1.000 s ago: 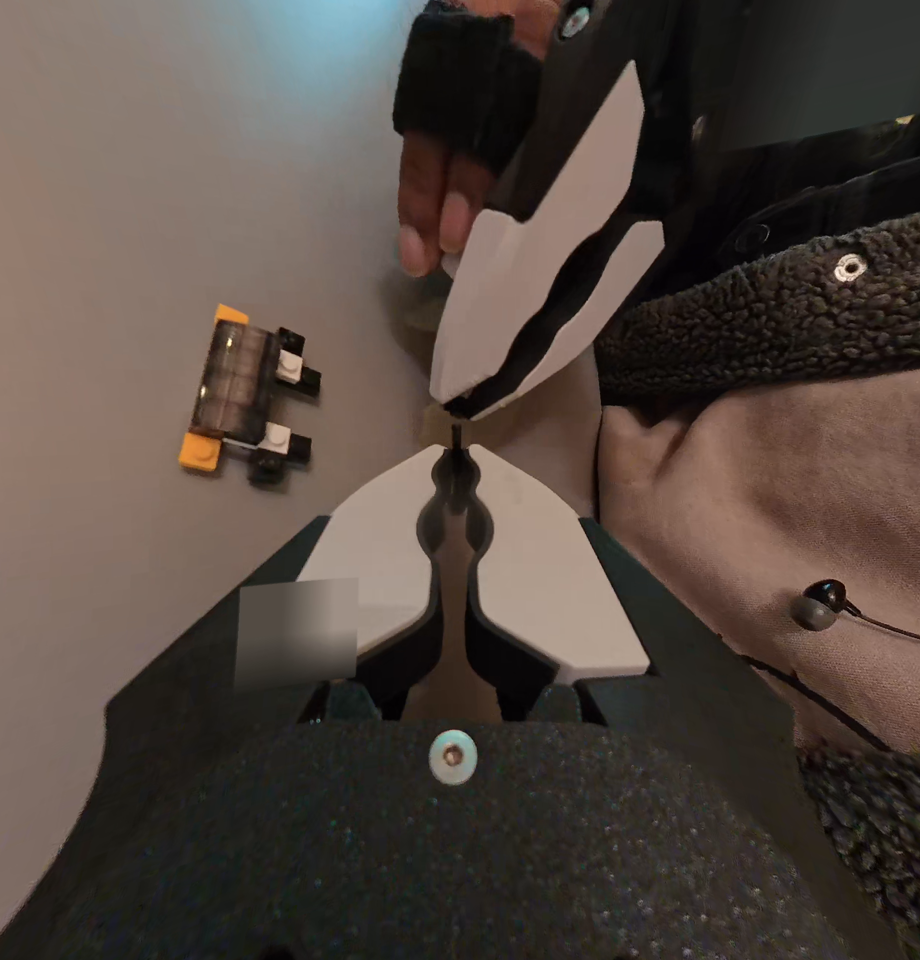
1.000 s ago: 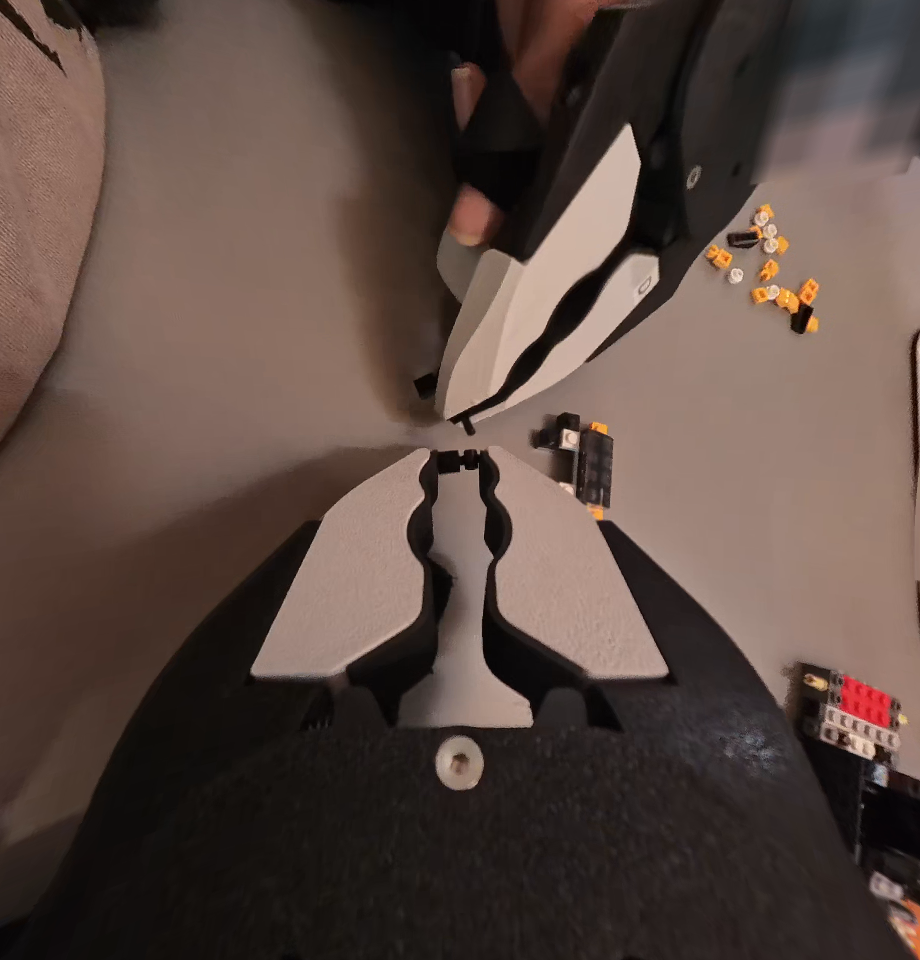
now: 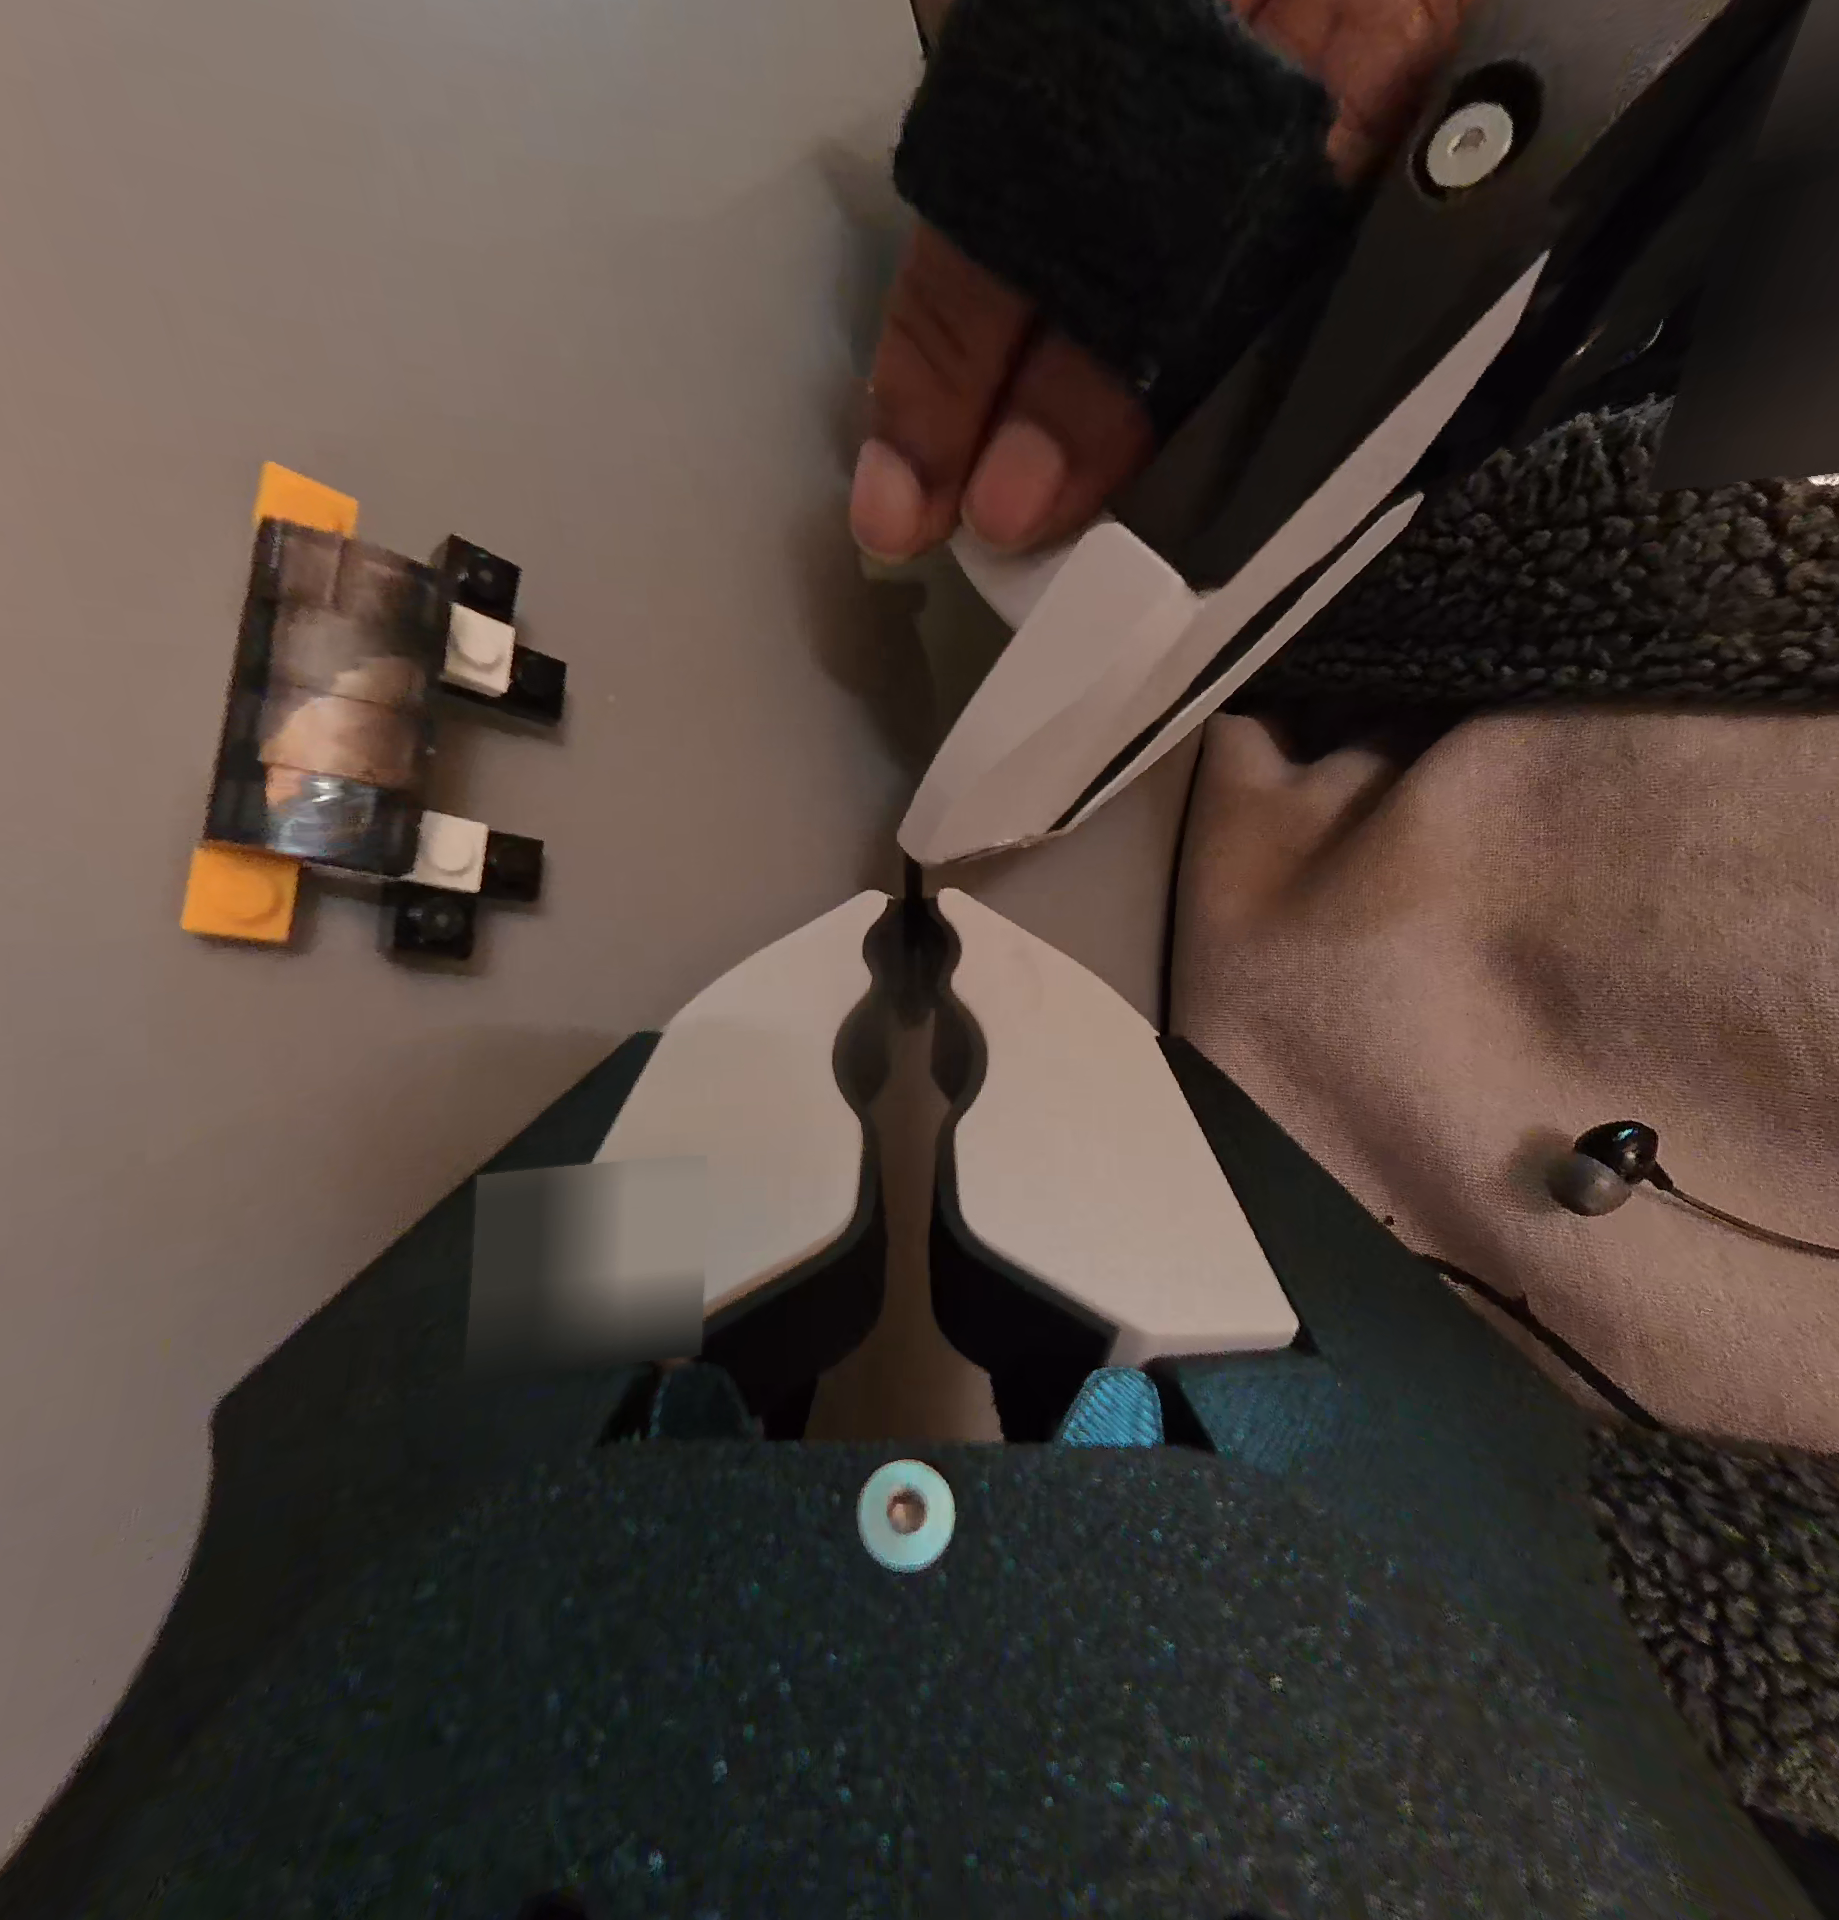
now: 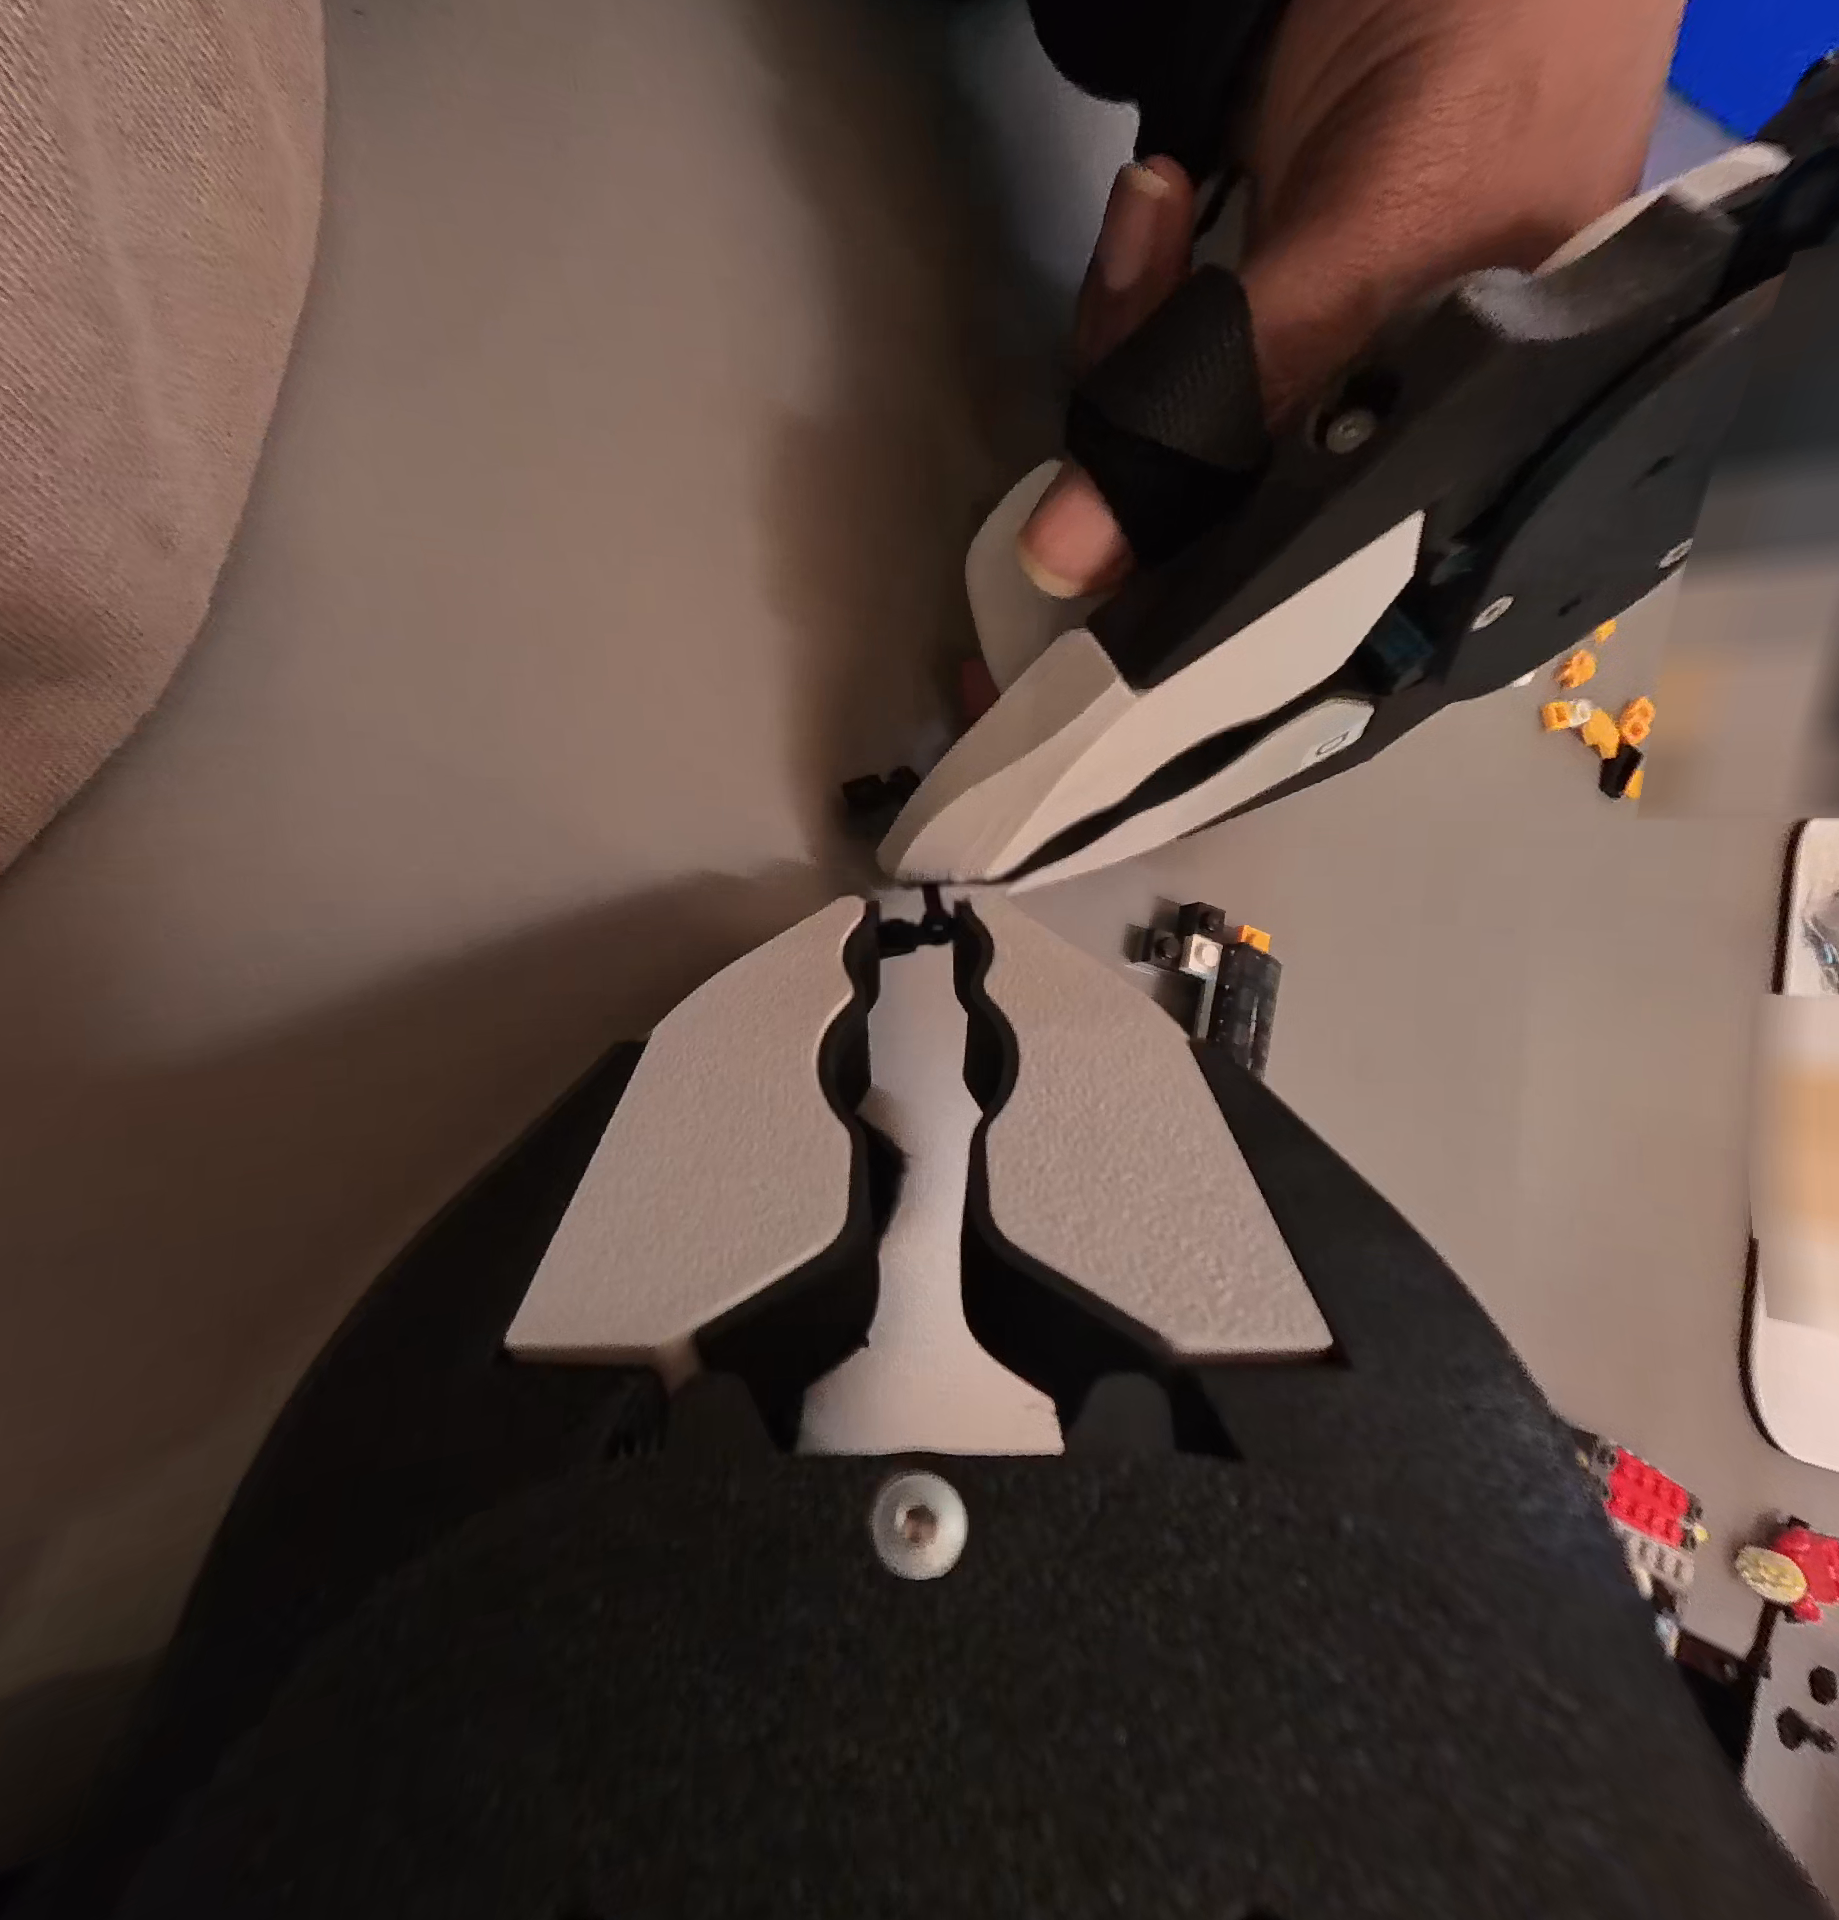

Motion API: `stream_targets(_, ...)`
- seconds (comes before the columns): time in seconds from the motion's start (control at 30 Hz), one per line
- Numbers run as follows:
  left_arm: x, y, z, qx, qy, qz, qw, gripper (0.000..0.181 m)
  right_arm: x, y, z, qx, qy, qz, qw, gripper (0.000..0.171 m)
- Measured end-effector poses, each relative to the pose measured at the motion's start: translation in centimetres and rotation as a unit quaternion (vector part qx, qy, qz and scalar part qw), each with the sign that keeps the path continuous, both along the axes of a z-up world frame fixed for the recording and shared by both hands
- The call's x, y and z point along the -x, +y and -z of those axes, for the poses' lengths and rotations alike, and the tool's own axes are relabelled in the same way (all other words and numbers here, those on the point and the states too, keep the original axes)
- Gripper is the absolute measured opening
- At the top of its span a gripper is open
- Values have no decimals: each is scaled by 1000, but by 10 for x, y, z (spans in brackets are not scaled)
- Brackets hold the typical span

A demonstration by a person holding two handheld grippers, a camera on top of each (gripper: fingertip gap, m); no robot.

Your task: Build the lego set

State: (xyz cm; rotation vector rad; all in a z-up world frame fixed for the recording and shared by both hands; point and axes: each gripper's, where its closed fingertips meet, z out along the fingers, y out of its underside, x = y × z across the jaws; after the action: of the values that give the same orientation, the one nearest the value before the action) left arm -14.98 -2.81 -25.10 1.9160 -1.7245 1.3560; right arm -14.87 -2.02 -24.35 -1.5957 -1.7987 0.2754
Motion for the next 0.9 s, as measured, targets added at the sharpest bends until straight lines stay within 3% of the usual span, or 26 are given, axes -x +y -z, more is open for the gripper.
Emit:
stream_targets(0.13,0,-1,0,-6,-4,10,1000,2,0,-3,1,-3,-9,-9,1000,13)
stream_targets(0.9,3,-16,-8,-1,-75,66,995,2,1,-16,-10,138,119,-17,983,13)
